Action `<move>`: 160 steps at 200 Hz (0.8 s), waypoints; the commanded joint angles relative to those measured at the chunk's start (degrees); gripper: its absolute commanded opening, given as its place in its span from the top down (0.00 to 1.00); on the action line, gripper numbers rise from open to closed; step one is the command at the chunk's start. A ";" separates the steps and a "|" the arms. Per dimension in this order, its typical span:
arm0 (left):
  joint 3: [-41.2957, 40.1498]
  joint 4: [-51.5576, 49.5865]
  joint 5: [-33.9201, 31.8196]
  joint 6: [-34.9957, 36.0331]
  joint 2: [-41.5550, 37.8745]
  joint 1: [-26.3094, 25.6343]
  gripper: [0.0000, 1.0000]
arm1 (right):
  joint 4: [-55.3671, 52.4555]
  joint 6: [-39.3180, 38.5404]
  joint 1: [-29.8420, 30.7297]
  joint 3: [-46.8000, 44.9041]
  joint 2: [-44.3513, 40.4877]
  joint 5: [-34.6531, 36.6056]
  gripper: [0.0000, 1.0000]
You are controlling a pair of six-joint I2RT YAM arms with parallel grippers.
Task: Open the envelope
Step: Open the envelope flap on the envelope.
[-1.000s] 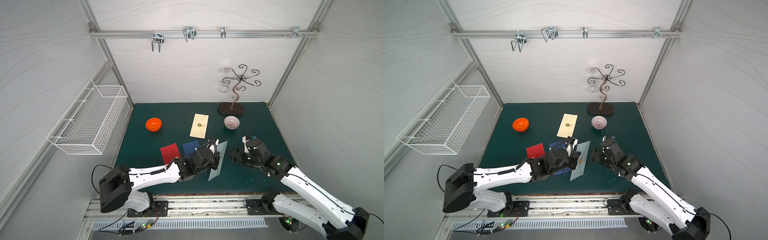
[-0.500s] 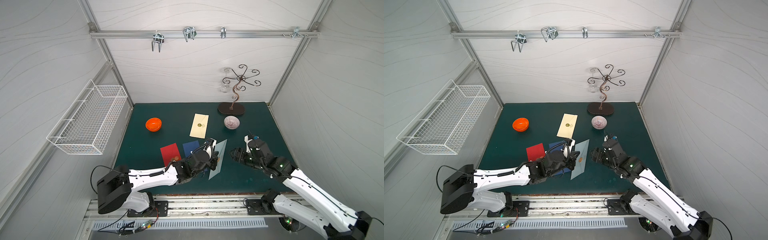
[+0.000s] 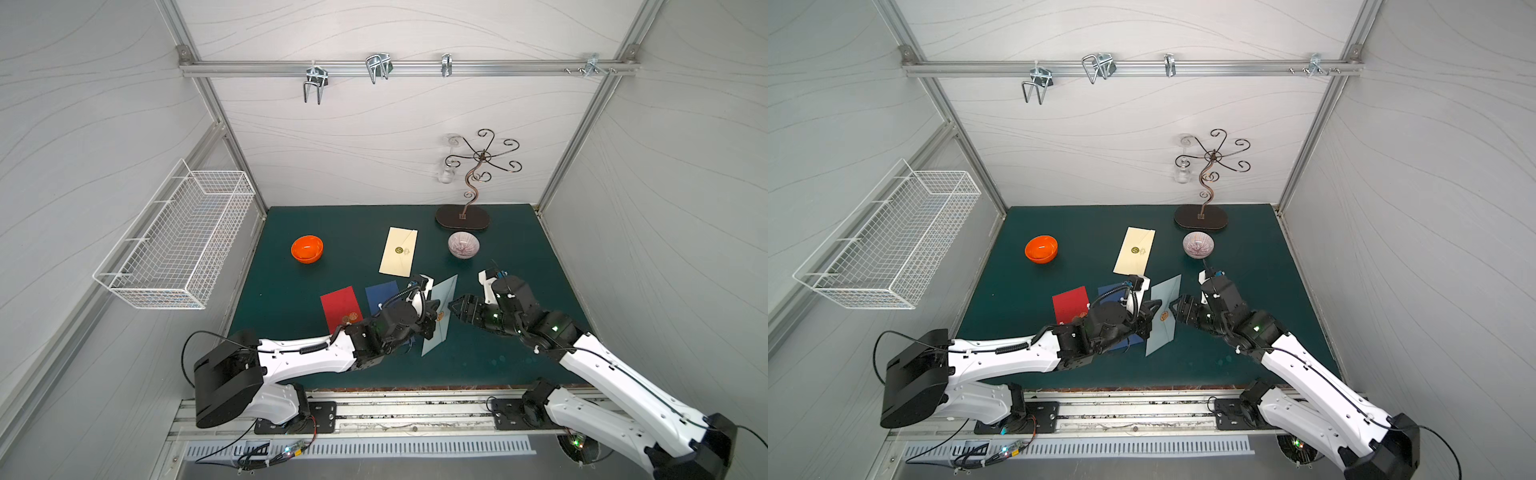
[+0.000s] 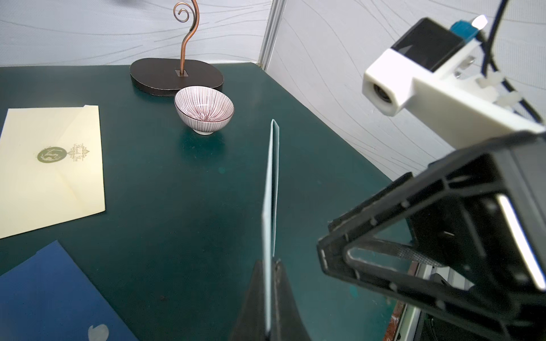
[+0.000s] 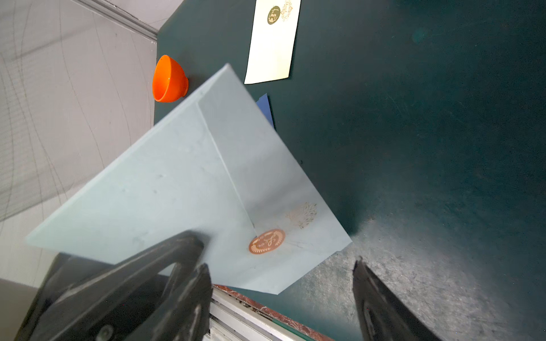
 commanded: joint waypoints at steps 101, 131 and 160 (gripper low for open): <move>-0.56 3.22 -0.07 -2.78 0.30 -0.11 1.00 | -6.09 7.37 8.16 8.66 9.40 13.69 0.24; -0.70 3.04 0.92 -2.95 0.40 -0.10 1.00 | -5.21 8.79 8.10 7.32 9.72 13.36 0.23; -0.87 2.80 0.96 -3.45 0.15 -0.11 1.00 | -5.89 9.49 8.10 7.36 10.41 13.29 0.23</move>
